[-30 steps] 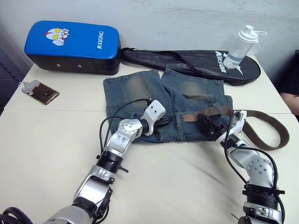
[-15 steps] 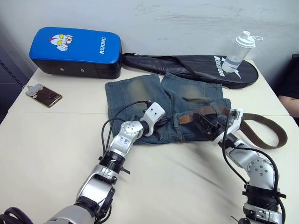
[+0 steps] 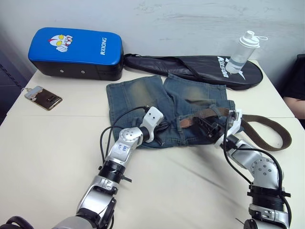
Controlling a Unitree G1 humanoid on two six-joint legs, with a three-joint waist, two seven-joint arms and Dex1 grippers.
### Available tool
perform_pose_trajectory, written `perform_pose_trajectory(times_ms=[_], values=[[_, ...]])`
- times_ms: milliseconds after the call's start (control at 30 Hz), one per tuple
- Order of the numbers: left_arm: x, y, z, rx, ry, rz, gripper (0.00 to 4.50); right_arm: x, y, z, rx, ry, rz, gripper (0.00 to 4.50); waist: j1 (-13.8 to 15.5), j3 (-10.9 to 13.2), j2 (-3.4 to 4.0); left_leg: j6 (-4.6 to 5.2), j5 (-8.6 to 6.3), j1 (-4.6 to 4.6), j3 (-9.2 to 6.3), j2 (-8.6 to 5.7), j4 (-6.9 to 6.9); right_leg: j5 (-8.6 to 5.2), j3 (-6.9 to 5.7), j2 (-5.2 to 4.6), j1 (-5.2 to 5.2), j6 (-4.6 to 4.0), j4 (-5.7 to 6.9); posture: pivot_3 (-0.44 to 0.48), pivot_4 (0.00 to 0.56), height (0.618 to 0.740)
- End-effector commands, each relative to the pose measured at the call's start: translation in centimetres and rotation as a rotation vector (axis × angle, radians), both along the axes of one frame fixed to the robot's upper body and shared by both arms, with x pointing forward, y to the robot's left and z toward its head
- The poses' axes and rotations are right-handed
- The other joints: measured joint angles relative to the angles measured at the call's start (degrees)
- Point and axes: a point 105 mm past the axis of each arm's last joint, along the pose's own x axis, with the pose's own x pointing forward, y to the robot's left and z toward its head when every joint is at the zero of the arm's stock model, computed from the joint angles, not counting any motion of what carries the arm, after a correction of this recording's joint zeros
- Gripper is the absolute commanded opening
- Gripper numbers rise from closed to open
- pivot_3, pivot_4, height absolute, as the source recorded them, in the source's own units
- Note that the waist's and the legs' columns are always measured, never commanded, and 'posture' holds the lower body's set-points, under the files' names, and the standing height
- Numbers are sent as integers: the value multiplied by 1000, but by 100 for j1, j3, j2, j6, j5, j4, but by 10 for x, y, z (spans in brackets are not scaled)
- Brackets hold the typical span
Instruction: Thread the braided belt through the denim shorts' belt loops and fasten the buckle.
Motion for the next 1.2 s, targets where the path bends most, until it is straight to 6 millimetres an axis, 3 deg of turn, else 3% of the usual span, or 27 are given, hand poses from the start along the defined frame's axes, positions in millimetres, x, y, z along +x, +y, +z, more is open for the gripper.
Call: perform_pose_trajectory(times_ms=[33,400,567,767,933,1200], values=[[-9,3,-28,44,106,-8,58,1,0,6,-7,-36,-5,0,0,0,0,0,0,-1,0,0,0,0,0,0,-1,0,0,0,150,740],[-10,9,-26,4,126,11,58,-3,58,-8,14,-29,103,0,-94,3,4,-2,-1,-6,-2,2,-8,0,-3,-1,-6,0,-6,0,150,740],[-10,13,-24,-8,129,24,58,-2,61,-18,-10,-1,81,0,-114,3,5,-9,-4,-3,-1,2,-16,0,-3,-1,-6,0,-11,0,150,740],[-12,18,-15,-52,122,36,0,3,50,-9,74,-3,47,2419,-116,3,6,-15,-1,3,0,3,-36,0,-2,1,-6,-1,-22,0,150,740],[-22,16,5,-220,233,-3,0,5,50,-9,81,1,36,4415,-110,4,7,-22,-5,2,-1,3,-40,0,-2,-2,-7,-1,-26,0,150,740],[-42,12,30,-477,489,-61,0,5,51,-11,89,5,25,4415,-109,12,12,-22,1,-4,-1,0,-45,0,-3,-2,-11,0,-30,0,150,740]])
